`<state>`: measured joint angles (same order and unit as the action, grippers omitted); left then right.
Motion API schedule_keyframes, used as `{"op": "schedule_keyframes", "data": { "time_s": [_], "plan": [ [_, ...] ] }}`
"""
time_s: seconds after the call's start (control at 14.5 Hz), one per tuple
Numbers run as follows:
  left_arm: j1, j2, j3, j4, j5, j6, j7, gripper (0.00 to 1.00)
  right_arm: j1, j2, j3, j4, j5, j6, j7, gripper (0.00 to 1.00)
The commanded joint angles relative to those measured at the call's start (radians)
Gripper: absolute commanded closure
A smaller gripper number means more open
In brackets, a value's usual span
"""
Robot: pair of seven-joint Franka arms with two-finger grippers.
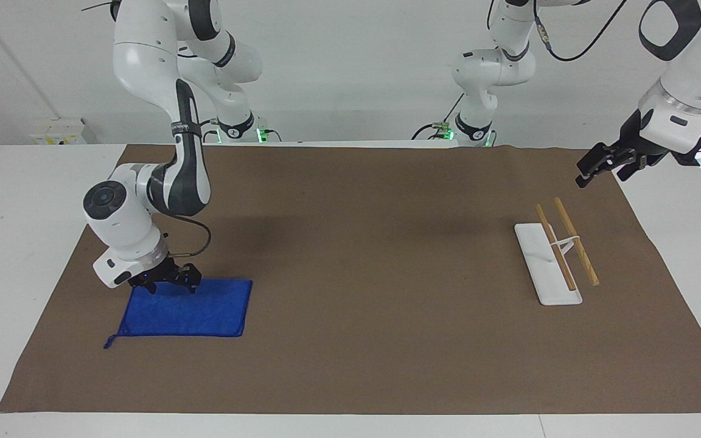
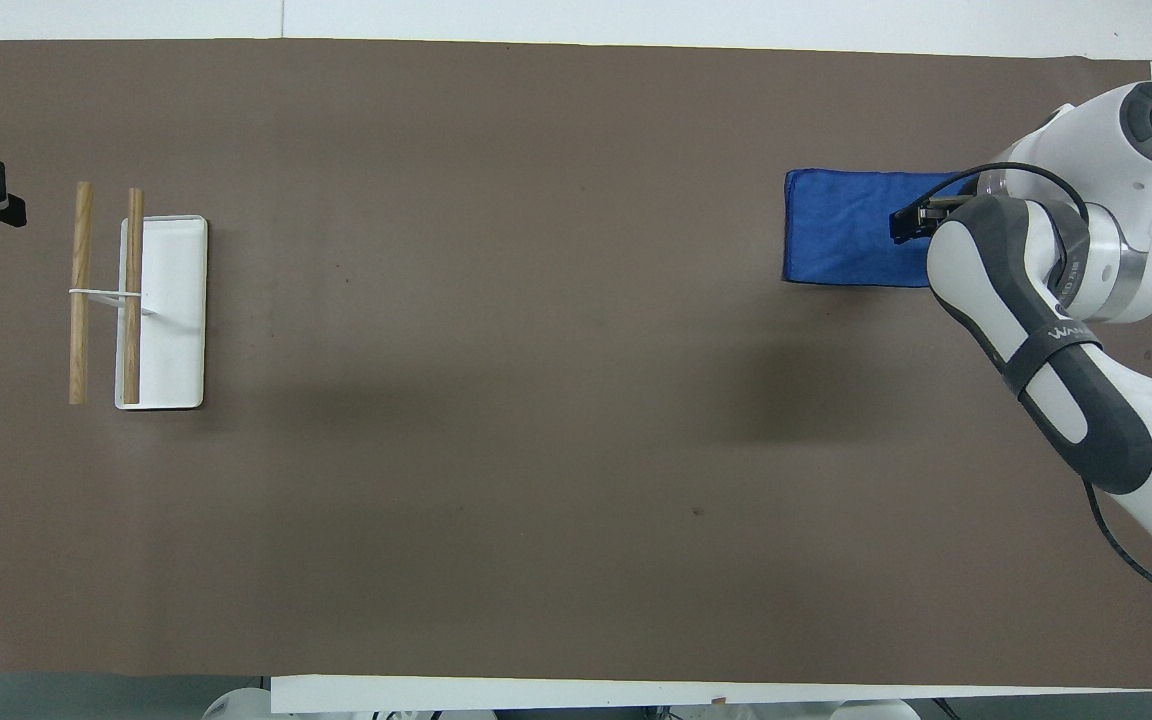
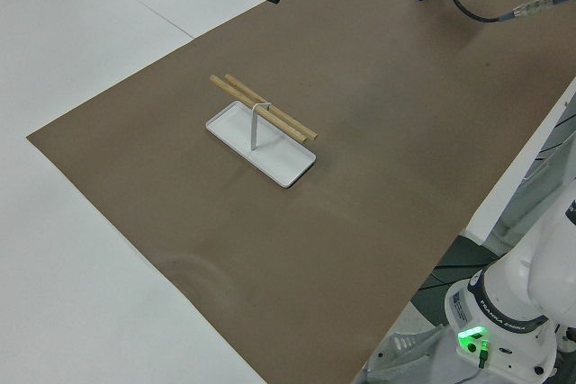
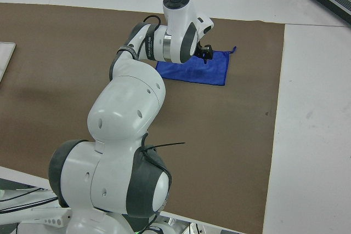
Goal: Right arm passes towel to left arm to hang
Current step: 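Reach the right gripper down to the blue towel's near edge, then grasp the blue towel with the right gripper and lift it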
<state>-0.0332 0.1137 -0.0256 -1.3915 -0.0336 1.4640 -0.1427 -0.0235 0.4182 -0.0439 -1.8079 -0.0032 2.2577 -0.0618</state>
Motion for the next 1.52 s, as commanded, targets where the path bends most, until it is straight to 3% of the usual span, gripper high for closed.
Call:
{"op": "schedule_keyframes", "data": {
  "time_s": [0.0, 0.41, 0.97, 1.11, 1.24, 1.38, 1.45],
  "plan": [
    [0.012, -0.029, -0.003, -0.038, -0.012, 0.024, 0.015, 0.00, -0.016, 0.004, 0.009, -0.014, 0.017, 0.020, -0.027, 0.05],
    [0.012, -0.029, -0.003, -0.038, -0.012, 0.024, 0.015, 0.00, -0.003, 0.013, 0.010, -0.034, 0.019, 0.060, -0.112, 0.13],
    [0.012, -0.029, -0.003, -0.037, -0.012, 0.021, 0.015, 0.00, 0.000, 0.005, 0.012, -0.105, 0.022, 0.149, -0.115, 0.16],
    [0.012, -0.043, -0.002, -0.055, -0.012, -0.017, 0.015, 0.00, 0.000, 0.005, 0.012, -0.105, 0.022, 0.148, -0.115, 0.22],
    [0.013, -0.045, -0.002, -0.060, -0.012, -0.024, 0.015, 0.00, -0.001, 0.004, 0.012, -0.108, 0.022, 0.144, -0.119, 0.40],
    [0.013, -0.045, 0.001, -0.060, -0.012, -0.022, 0.014, 0.00, 0.002, 0.001, 0.012, -0.117, 0.022, 0.143, -0.121, 0.79],
    [0.013, -0.045, 0.004, -0.060, -0.012, -0.021, 0.014, 0.00, 0.002, -0.001, 0.012, -0.123, 0.022, 0.143, -0.121, 0.91]
  ]
}}
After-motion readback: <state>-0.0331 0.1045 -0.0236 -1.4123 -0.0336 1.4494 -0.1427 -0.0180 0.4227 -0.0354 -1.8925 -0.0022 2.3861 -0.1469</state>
